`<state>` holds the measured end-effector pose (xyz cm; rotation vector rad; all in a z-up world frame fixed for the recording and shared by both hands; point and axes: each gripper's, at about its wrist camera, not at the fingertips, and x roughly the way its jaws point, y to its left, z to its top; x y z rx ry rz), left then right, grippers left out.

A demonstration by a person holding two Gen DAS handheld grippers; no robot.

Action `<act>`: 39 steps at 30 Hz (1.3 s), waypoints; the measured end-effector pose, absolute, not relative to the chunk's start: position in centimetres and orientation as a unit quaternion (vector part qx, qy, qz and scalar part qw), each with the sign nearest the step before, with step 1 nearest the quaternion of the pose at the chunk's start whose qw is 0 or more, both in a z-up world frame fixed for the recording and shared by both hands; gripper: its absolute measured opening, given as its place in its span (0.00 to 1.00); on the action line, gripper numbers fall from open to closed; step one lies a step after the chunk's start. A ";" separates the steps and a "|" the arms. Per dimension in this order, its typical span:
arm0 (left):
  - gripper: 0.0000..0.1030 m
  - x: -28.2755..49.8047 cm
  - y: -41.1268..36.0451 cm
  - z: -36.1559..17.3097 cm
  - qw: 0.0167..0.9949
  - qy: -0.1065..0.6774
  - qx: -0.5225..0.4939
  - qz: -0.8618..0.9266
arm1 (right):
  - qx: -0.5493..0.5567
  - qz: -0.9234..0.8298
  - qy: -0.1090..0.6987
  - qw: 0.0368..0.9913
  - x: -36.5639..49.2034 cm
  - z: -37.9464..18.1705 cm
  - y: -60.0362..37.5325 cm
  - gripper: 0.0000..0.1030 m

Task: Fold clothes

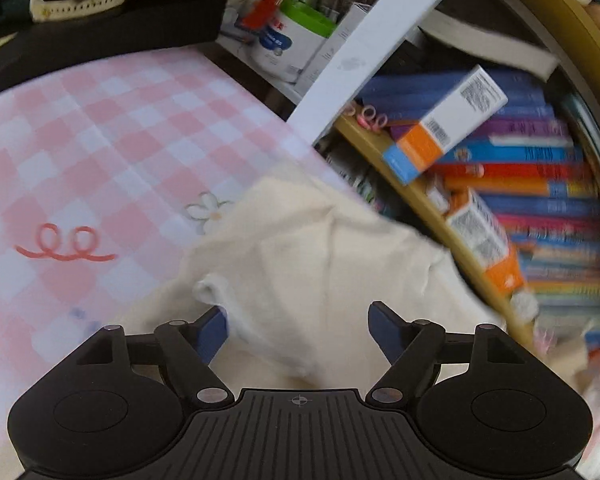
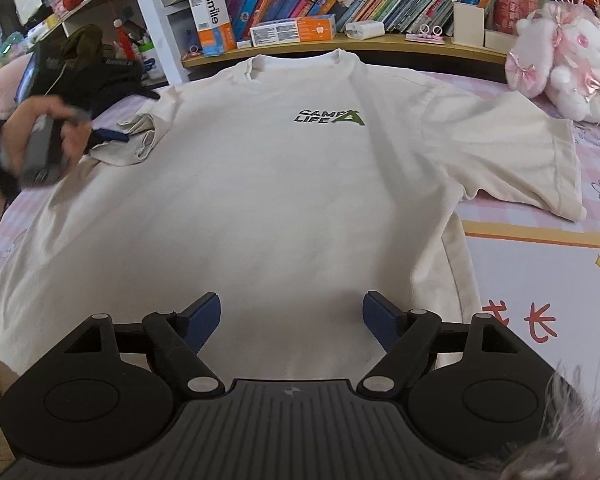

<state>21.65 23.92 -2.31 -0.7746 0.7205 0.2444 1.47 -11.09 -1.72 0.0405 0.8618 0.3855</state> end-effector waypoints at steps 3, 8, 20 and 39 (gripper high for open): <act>0.75 24.1 19.9 -0.5 0.878 0.368 -0.306 -0.008 | 0.017 0.189 0.415 0.890 1.5 -1.7 -11.1 0.76; 0.76 22.9 16.6 -0.3 0.892 0.397 -0.193 -0.092 | 0.016 0.194 0.418 0.887 1.7 -1.7 -11.1 0.77; 0.75 12.7 27.5 0.3 0.897 0.376 -0.207 0.105 | 0.010 0.206 0.408 0.889 1.3 -1.8 -11.3 0.78; 0.03 12.0 30.4 -2.2 0.890 0.414 -0.131 0.139 | -0.032 0.192 0.414 0.889 1.4 -1.8 -10.0 0.79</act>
